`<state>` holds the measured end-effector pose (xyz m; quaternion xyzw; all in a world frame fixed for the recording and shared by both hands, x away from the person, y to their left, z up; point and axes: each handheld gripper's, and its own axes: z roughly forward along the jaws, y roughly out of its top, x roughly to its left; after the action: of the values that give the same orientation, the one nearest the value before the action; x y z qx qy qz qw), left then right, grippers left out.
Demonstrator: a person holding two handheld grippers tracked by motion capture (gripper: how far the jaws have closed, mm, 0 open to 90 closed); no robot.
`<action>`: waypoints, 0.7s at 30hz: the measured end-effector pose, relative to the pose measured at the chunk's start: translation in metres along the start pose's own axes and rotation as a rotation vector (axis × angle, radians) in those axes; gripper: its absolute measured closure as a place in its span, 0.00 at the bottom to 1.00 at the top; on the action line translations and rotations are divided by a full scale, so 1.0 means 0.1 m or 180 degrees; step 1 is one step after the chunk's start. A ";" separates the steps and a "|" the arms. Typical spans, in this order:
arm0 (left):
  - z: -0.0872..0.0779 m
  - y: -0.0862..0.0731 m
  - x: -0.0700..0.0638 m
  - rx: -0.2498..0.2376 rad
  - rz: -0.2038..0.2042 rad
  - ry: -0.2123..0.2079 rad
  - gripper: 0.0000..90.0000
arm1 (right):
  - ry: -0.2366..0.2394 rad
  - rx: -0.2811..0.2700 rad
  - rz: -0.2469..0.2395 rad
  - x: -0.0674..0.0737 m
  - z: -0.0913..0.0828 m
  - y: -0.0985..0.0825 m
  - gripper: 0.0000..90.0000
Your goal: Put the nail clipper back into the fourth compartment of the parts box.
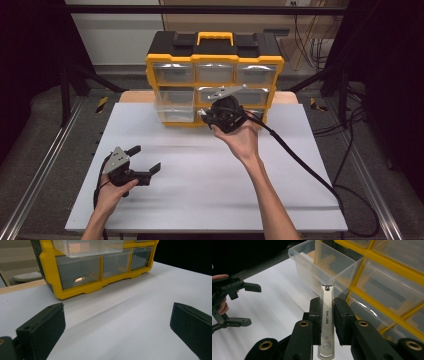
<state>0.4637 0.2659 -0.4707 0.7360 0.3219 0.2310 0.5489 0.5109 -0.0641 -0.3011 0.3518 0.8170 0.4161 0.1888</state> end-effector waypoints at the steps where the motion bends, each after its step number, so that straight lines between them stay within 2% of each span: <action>1: 0.00 0.00 0.00 0.0002 0.0000 -0.0002 0.00 | -0.0008 -0.0010 -0.0019 0.00 0.00 0.02 0.86; 21: 0.00 0.00 0.00 0.0002 -0.0009 -0.0004 0.00 | -0.0026 -0.0071 -0.0114 -0.03 0.06 0.37 0.86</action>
<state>0.4640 0.2660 -0.4712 0.7358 0.3228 0.2297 0.5492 0.5321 -0.0476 -0.2745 0.3366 0.8177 0.4203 0.2034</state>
